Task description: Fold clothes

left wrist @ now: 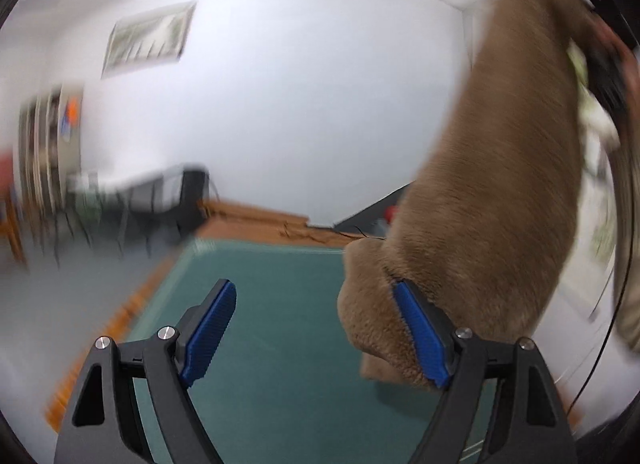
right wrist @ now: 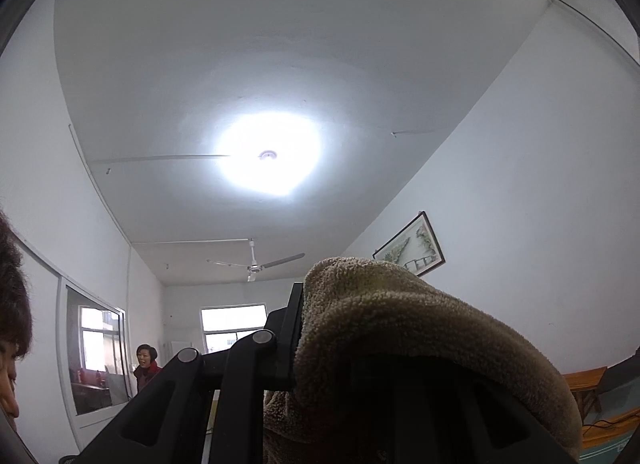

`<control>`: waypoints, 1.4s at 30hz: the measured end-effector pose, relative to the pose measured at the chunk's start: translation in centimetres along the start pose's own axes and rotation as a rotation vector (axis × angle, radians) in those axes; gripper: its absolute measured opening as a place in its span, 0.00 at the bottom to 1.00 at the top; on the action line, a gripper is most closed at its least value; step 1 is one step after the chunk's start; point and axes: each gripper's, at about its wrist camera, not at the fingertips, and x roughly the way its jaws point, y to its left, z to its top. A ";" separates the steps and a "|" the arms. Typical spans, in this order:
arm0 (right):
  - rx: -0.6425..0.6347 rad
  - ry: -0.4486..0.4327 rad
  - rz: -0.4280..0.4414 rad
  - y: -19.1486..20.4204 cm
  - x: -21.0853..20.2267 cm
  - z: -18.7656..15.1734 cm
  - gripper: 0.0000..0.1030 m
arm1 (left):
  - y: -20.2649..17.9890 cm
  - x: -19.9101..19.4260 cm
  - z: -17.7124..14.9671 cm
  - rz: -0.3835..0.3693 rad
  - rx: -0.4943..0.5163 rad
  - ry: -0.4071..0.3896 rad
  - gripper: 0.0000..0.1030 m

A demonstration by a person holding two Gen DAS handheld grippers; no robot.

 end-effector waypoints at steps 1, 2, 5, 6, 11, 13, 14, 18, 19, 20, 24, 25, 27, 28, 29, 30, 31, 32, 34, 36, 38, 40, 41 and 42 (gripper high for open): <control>0.000 0.003 -0.001 -0.1 0.0 -0.1 0.18 | -0.6 -0.7 -0.3 0.012 0.068 -0.015 0.82; -0.002 0.005 -0.007 -0.1 0.1 -0.3 0.18 | -1.3 -1.2 -0.6 0.020 0.127 -0.023 0.82; -0.001 0.018 -0.039 -0.4 0.7 -1.0 0.18 | -2.9 -1.3 -1.6 0.032 0.291 -0.031 0.82; 0.008 0.022 -0.047 -0.6 0.8 -1.2 0.18 | -3.5 -1.6 -2.1 0.033 0.337 -0.033 0.82; 0.060 0.045 -0.077 -2.0 0.5 -1.6 0.18 | -5.3 -2.0 -3.9 0.016 0.536 -0.025 0.82; 0.078 0.051 -0.089 -2.4 -0.1 -1.6 0.18 | -5.6 -1.6 -4.7 0.009 0.607 -0.023 0.82; 0.085 0.052 -0.091 -2.5 -0.7 -1.3 0.18 | -5.9 -1.7 -4.8 0.011 0.627 -0.016 0.82; 0.086 0.052 -0.085 -1.6 -1.7 -0.5 0.18 | -7.3 -1.4 -6.1 0.012 0.741 0.008 0.82; 0.075 0.051 -0.083 -1.2 -1.6 -0.3 0.18 | -7.9 -1.1 -6.6 0.009 0.788 0.011 0.82; 0.064 0.050 -0.081 -0.9 -1.4 -0.2 0.18 | -8.3 -0.8 -7.1 0.019 0.831 0.005 0.82; 0.036 0.049 -0.058 0.3 -1.9 0.4 0.18 | -9.1 0.5 -7.3 0.116 0.892 -0.032 0.82; 0.031 0.043 -0.055 0.5 -2.2 0.6 0.18 | -8.5 0.8 -6.8 0.139 0.867 -0.036 0.82; 0.026 0.033 -0.049 0.8 -1.4 1.3 0.18 | -7.1 1.4 -5.7 0.184 0.817 -0.045 0.82; 0.029 0.032 -0.045 0.9 -1.0 1.6 0.18 | -6.5 1.7 -5.2 0.206 0.793 -0.049 0.82; 0.033 0.031 -0.041 0.8 -1.4 1.7 0.18 | -5.8 2.0 -4.7 0.228 0.787 -0.048 0.82; 0.035 0.029 -0.039 0.7 -1.7 1.8 0.18 | -5.2 2.4 -4.3 0.250 0.780 -0.048 0.82; 0.036 0.028 -0.039 0.6 -2.0 1.8 0.18 | -4.4 2.8 -3.8 0.271 0.775 -0.047 0.82; 0.038 0.026 -0.038 0.5 -2.4 1.9 0.18 | -4.0 3.3 -3.5 0.278 0.767 -0.047 0.82; 0.045 0.025 -0.036 0.3 -1.8 2.0 0.18 | -3.1 4.2 -2.8 0.291 0.753 -0.045 0.82; 0.060 0.033 -0.023 0.1 -1.0 1.7 0.18 | -3.6 5.3 -2.9 0.278 0.775 -0.045 0.82; 0.068 0.044 -0.012 0.3 0.5 1.3 0.18 | -4.4 6.5 -3.1 0.260 0.808 -0.048 0.82; 0.069 0.054 0.001 0.1 -0.1 0.7 0.18 | -5.3 7.6 -3.2 0.240 0.823 -0.049 0.82; 0.066 0.058 0.004 0.1 -0.4 0.5 0.18 | -5.7 8.0 -3.0 0.216 0.804 -0.045 0.81; 0.062 0.061 0.003 0.1 -0.5 0.4 0.18 | -5.8 8.2 -2.6 0.184 0.773 -0.035 0.67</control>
